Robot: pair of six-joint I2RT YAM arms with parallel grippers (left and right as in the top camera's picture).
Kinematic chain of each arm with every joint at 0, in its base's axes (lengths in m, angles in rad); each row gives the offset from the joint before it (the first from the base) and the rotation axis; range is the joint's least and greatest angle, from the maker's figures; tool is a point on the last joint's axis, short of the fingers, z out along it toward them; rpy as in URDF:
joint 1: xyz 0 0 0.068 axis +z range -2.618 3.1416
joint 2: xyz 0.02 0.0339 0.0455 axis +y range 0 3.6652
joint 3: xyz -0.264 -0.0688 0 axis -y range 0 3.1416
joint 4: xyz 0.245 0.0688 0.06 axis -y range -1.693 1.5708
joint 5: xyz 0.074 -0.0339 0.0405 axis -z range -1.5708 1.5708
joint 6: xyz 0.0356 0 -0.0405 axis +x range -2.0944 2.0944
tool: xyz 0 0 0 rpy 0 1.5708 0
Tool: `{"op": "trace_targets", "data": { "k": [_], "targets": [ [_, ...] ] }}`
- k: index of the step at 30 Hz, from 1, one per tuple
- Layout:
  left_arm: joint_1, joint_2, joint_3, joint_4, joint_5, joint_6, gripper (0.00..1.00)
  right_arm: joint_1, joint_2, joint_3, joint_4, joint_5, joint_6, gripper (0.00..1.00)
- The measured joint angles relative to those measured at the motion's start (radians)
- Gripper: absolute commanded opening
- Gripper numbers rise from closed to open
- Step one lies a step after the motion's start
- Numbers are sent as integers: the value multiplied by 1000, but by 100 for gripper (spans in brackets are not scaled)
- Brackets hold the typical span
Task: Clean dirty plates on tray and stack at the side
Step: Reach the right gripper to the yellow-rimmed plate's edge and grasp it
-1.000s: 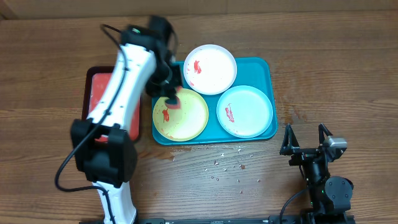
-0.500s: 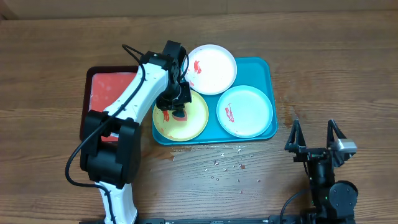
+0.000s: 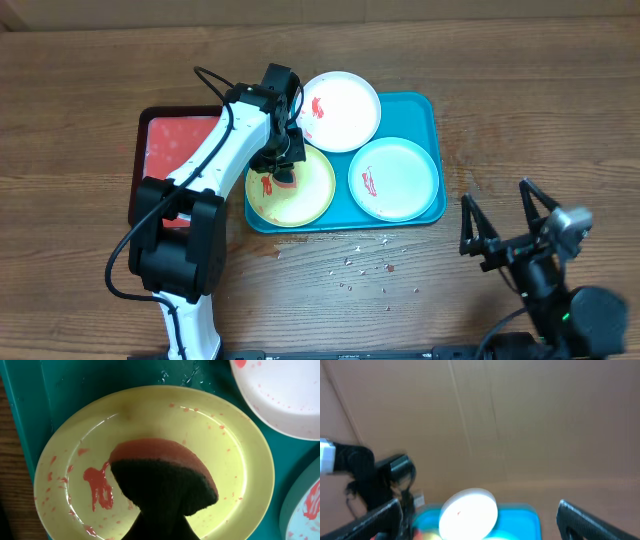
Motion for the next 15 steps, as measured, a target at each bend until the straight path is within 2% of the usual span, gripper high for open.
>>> {"op": "trace_targets", "data": {
  "k": [3,7,9,13,15],
  "targets": [
    [0,0,0,7,-2,0,5,0,210,275,-250,-18,-48,100],
    [0,0,-1,23,-2,0,5,0,510,533,-410,-92,-62,100],
    [0,0,-1,23,-3,-3,4,0,644,600,-404,-186,-47,100],
    [0,0,-2,23,-2,-3,4,1,865,634,-210,-435,-14,73],
    [0,0,-2,23,-2,-3,4,9,959,638,-137,-526,16,69]
  ]
}}
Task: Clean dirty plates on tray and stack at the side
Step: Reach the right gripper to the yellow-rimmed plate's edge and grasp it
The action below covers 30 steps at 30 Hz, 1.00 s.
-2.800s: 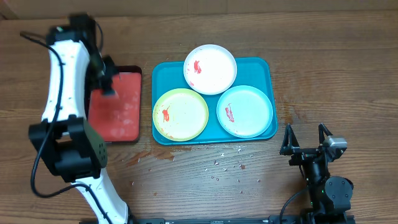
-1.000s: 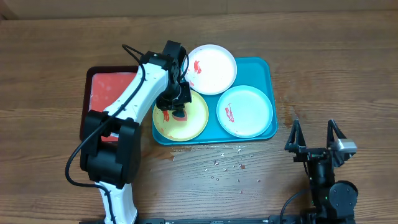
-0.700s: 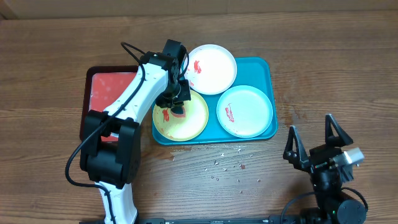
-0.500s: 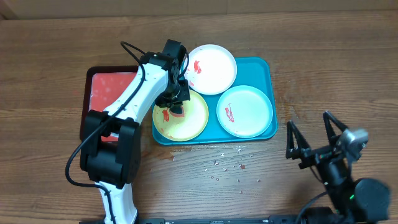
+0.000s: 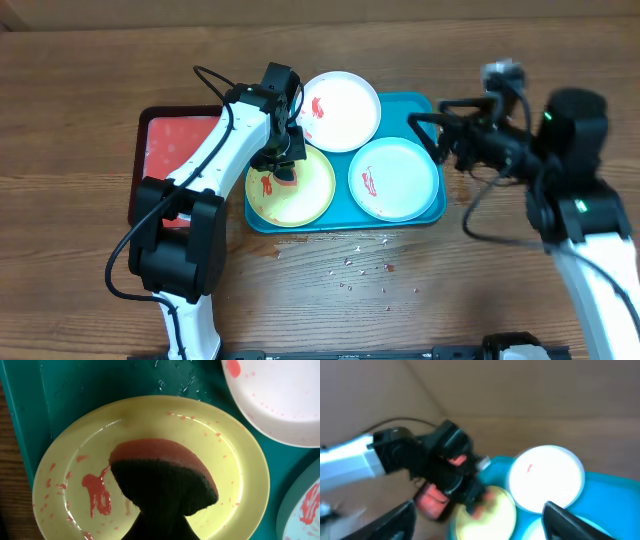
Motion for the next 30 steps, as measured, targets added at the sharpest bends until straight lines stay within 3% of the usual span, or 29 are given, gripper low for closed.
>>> {"op": "trace_targets", "data": {
  "k": [4,13,20,21,22,27,28,30],
  "targets": [
    [0,0,0,0,0,0,4,53,143,3,30,-34,28,69],
    [0,0,0,0,0,0,4,299,424,25,15,227,86,66],
    [0,0,0,0,0,0,5,329,636,259,-277,288,123,67],
    [0,0,0,0,0,0,5,325,660,307,-343,292,117,68],
    [0,0,0,0,0,0,5,323,682,349,-388,296,115,76],
    [0,0,0,-1,0,0,4,320,723,416,-354,302,95,79],
    [0,0,0,-2,0,0,4,324,724,416,-337,304,95,79],
    [0,0,0,-8,0,0,4,336,729,416,-301,316,91,64]
  ]
}}
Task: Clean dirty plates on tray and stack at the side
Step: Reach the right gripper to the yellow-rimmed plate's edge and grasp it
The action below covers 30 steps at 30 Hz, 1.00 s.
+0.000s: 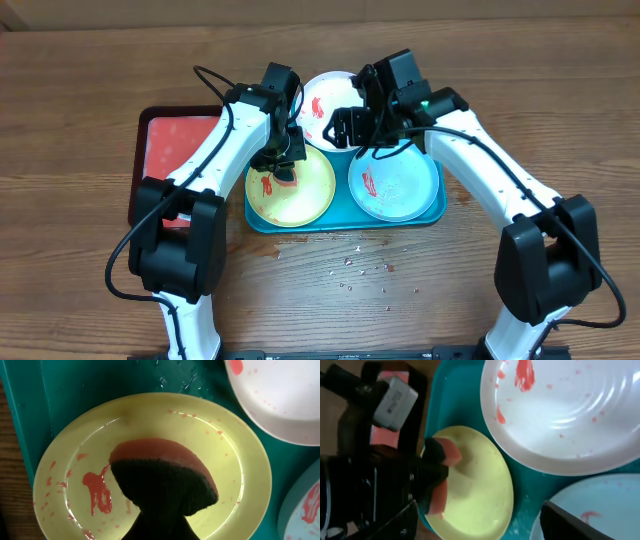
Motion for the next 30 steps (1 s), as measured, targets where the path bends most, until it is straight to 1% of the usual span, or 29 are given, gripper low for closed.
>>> {"op": "trace_targets", "data": {
  "k": [1,10,11,13,15,23,28,30],
  "targets": [
    [0,0,0,-2,0,0,4,7,5,0,8,7,1,57],
    [0,0,0,-8,0,0,4,63,97,0,14,92,-3,54],
    [0,0,0,-8,0,0,4,63,103,0,15,97,-3,52],
    [0,0,0,-8,0,0,4,62,122,0,16,111,-5,46],
    [0,0,0,-8,0,0,4,62,138,0,16,116,-4,44],
    [0,0,0,-3,0,0,4,73,219,0,17,113,-49,44],
    [0,0,0,-3,0,0,4,107,229,0,27,116,-59,44],
    [0,0,0,-3,0,0,4,117,233,0,26,122,-61,41]
  ]
}}
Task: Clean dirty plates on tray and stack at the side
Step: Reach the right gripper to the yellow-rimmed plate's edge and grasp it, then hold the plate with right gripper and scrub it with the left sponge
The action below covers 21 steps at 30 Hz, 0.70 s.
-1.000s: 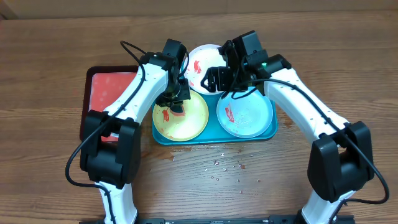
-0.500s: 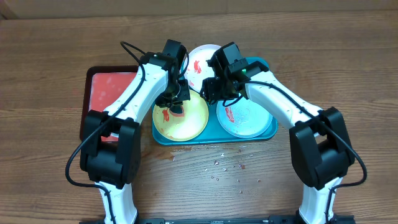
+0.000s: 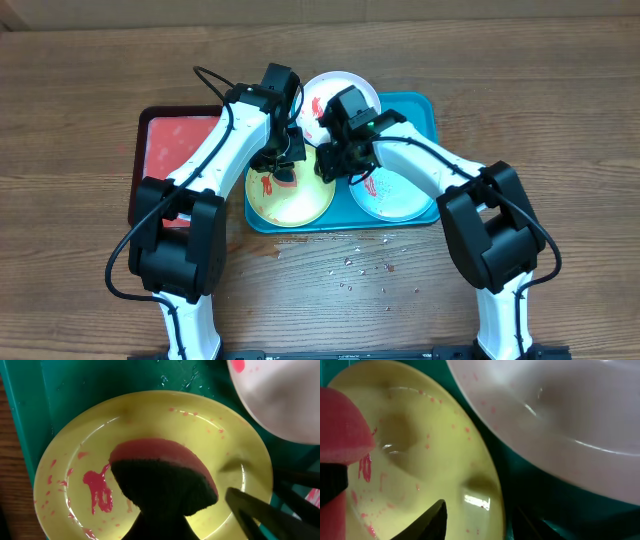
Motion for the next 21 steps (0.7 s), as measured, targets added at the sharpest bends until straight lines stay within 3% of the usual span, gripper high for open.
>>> {"op": "trace_targets", "data": {
  "k": [3,7,11,12,16,21],
  "targets": [
    [0,0,0,0,0,-3,4,4,13,0,1,10,-2,32],
    [0,0,-10,16,0,-3,9,3,14,0,7,18,-8,31],
    [0,0,-64,67,8,-13,35,3,14,0,10,18,-9,31],
    [0,0,-83,78,13,-13,37,3,14,0,10,19,-9,31],
    [0,0,-139,98,23,-13,38,2,14,0,11,19,-9,31],
    [0,0,-144,115,24,-10,27,3,14,0,11,19,-9,31]
  ]
}}
